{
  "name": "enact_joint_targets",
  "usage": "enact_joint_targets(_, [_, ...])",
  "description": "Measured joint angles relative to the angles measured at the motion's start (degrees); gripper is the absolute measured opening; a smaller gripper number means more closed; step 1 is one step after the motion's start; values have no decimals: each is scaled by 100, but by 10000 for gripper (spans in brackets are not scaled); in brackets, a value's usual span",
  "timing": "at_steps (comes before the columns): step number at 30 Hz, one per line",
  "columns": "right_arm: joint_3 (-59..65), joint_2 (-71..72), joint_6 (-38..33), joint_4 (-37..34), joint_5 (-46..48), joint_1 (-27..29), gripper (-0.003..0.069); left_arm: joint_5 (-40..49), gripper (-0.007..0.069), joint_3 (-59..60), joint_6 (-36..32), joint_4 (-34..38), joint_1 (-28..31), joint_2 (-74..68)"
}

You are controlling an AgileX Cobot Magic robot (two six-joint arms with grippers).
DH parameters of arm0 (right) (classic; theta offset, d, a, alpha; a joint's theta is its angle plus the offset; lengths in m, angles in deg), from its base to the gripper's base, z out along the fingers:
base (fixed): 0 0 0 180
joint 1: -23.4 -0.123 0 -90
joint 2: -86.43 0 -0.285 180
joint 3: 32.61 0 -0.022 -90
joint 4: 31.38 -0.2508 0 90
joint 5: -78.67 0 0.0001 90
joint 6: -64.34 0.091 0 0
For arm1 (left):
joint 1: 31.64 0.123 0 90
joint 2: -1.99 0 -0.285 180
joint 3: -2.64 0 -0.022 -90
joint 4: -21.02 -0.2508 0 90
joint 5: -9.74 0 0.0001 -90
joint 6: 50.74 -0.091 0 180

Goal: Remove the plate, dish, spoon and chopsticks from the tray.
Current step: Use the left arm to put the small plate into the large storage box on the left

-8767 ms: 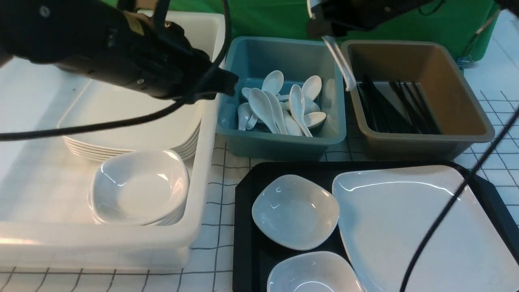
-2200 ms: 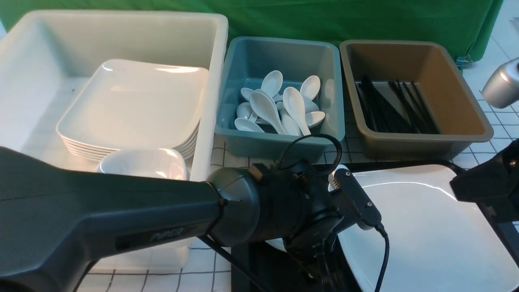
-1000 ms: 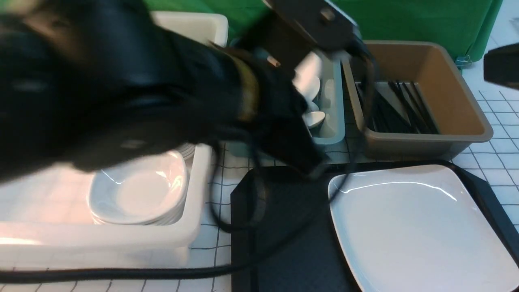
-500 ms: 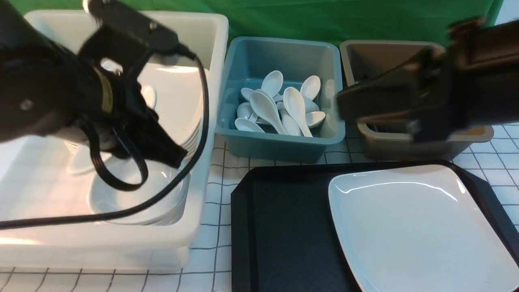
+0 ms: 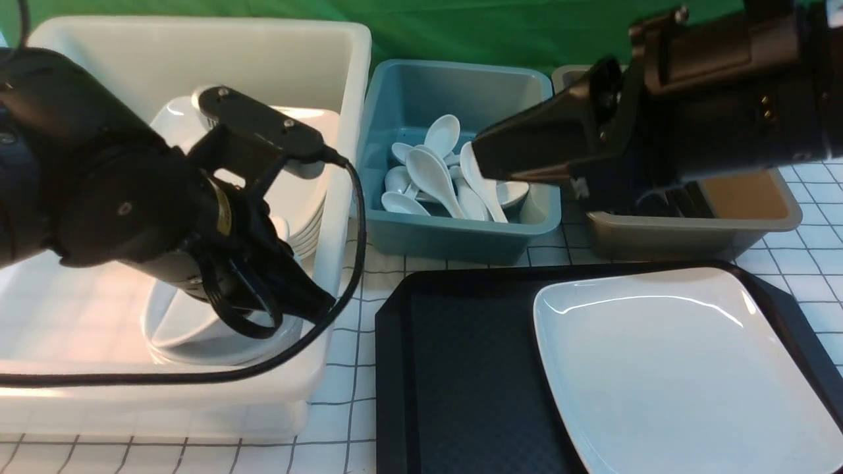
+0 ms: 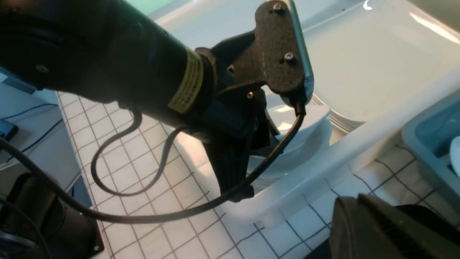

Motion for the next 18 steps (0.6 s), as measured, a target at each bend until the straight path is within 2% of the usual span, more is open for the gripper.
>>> enact_joint_targets(2, [-156, -31, 188, 267, 166, 0, 7, -11, 63, 0, 0, 2, 0, -15])
enact_joint_targets(4, [-445, -120, 598, 829, 459, 0, 7, -36, 122, 0, 0, 2, 0, -33])
enact_joint_targets(7, [-693, -201, 895, 1313, 831, 0, 7, -53, 233, 0, 0, -5, 0, -48])
enact_joint_targets(13, [-760, -215, 989, 1627, 1071, 0, 7, 252, 489, -499, -22, 20, 0, -48])
enact_joint_targets(16, [-760, -209, 1050, 1837, 1077, 0, 7, 450, 546, -949, -22, 189, 0, -48])
enact_joint_targets(18, [-765, -168, 1120, 2188, 1118, 0, 9, 472, 556, -1221, -45, 429, 0, -48])
